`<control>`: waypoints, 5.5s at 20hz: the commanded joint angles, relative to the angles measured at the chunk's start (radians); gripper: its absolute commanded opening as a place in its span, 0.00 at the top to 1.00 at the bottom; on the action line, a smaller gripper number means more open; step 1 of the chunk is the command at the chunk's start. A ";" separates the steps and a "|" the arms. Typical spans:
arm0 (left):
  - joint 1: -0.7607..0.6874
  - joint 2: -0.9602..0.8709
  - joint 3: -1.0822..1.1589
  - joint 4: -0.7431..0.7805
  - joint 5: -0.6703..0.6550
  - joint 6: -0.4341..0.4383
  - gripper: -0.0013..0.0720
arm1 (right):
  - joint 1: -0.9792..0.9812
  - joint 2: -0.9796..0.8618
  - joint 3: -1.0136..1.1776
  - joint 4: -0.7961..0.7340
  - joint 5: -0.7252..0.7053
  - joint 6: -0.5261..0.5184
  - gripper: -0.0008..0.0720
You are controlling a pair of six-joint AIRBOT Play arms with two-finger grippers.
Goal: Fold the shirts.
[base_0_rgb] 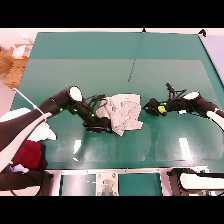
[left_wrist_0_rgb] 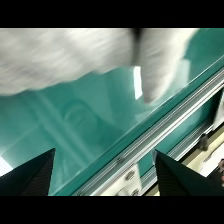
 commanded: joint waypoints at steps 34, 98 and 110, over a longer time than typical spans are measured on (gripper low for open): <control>0.230 0.402 1.082 0.419 -0.180 0.014 0.95 | -0.381 0.811 0.795 0.035 0.261 -0.051 0.98; 0.627 0.140 -0.220 0.085 0.191 0.242 0.95 | -0.127 0.238 -0.337 0.017 0.100 -0.225 0.32; 0.627 0.140 -0.220 0.084 0.206 0.246 0.95 | 0.065 0.145 -0.240 0.092 0.099 -0.239 0.54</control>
